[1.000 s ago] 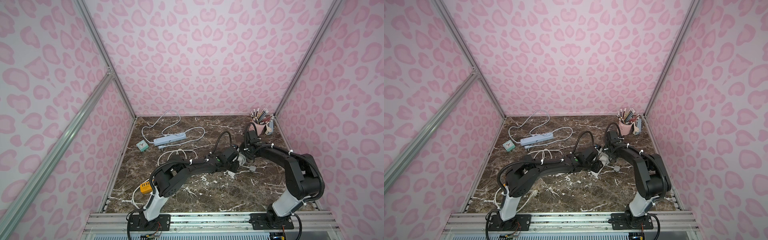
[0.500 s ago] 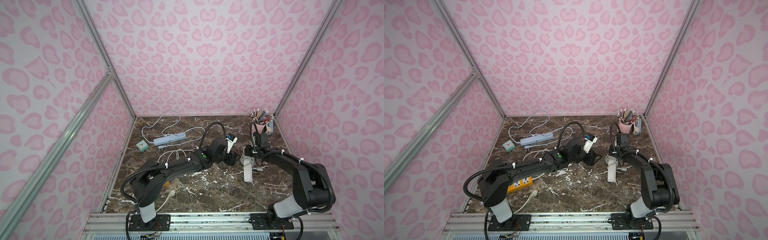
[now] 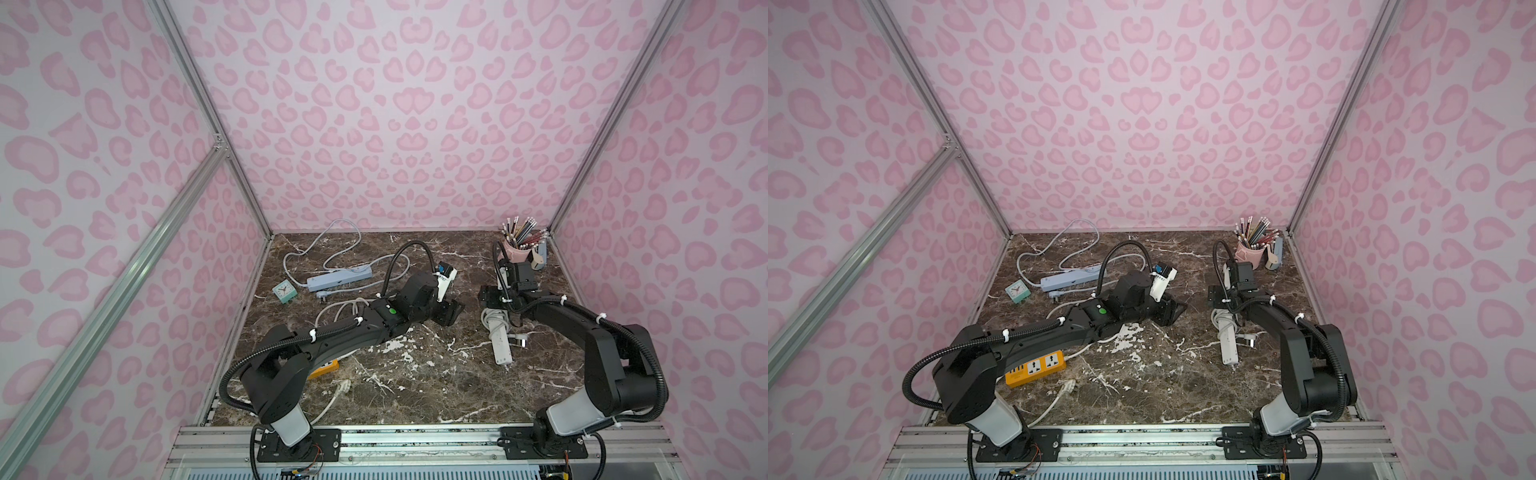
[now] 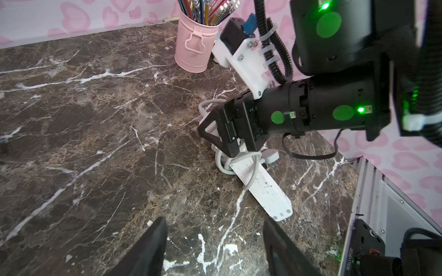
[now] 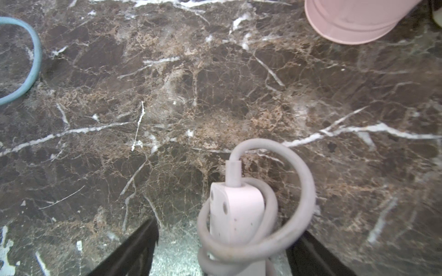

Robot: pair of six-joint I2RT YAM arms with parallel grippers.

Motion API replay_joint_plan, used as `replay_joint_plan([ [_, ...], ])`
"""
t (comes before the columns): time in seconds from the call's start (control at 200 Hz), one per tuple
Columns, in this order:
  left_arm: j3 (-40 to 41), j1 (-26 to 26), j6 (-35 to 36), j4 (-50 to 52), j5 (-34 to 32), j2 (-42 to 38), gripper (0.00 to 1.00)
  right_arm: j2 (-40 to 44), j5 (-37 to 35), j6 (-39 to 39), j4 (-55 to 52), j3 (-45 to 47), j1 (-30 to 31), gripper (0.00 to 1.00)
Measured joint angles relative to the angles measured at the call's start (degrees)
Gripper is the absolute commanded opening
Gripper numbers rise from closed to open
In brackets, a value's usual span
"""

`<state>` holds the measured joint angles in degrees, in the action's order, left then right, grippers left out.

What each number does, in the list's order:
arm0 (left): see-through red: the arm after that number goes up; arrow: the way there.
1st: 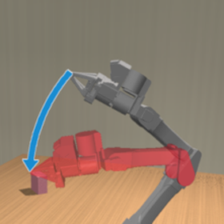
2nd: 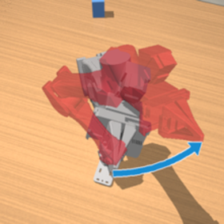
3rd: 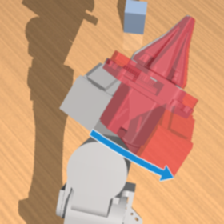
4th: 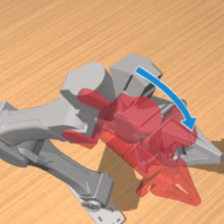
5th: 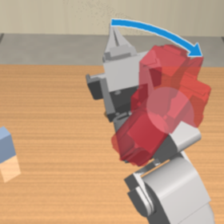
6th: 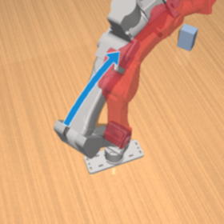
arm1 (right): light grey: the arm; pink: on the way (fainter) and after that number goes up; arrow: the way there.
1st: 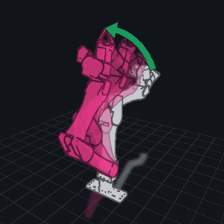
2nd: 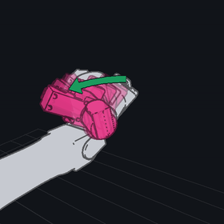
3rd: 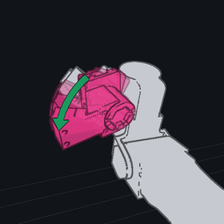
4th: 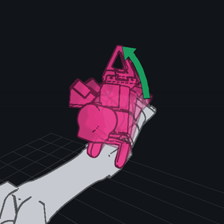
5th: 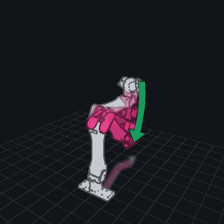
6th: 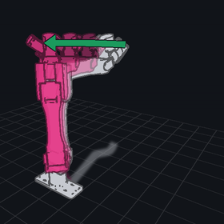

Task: Wrap the cord around the power strip
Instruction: Adjust the power strip at the center of the board, then pick up the power strip from the center of the board.

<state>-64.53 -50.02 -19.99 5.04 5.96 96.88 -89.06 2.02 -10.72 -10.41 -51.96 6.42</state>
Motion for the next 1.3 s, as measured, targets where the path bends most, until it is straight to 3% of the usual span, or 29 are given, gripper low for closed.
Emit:
replay_joint_plan([
  [0.285, -0.94, 0.20, 0.26, 0.33, -0.98, -0.09, 0.65, 1.95, -4.61, -4.90, -7.02, -3.32, 0.11, 0.94],
  [0.525, 1.29, 4.04, 0.70, 2.47, -7.50, -6.21, 0.62, 5.44, -10.69, -9.70, -13.20, -6.86, 1.27, 0.91],
  [0.64, 3.61, 8.13, -1.60, 6.08, -11.74, -9.79, 0.60, 6.01, -16.52, -10.47, -15.91, -8.52, 4.61, 0.88],
  [0.75, 7.82, 12.46, -4.50, 10.86, -16.02, -14.71, 0.60, 7.13, -18.84, -9.51, -15.13, -9.42, 12.09, 0.85],
  [0.875, 12.44, 17.86, -6.05, 17.38, -19.47, -21.31, 0.60, 5.09, -11.56, -4.37, -7.89, -9.49, 24.85, 0.85],
  [1.0, 12.96, 25.81, -6.10, 20.96, -22.16, -24.55, 0.62, -2.99, -0.11, 1.88, -1.25, -11.78, 36.70, 0.84],
  [1.3, 11.91, 43.89, -5.29, 21.49, -21.92, -25.75, 0.67, -23.98, 16.24, 17.79, 4.33, -30.56, 52.13, 0.90],
])
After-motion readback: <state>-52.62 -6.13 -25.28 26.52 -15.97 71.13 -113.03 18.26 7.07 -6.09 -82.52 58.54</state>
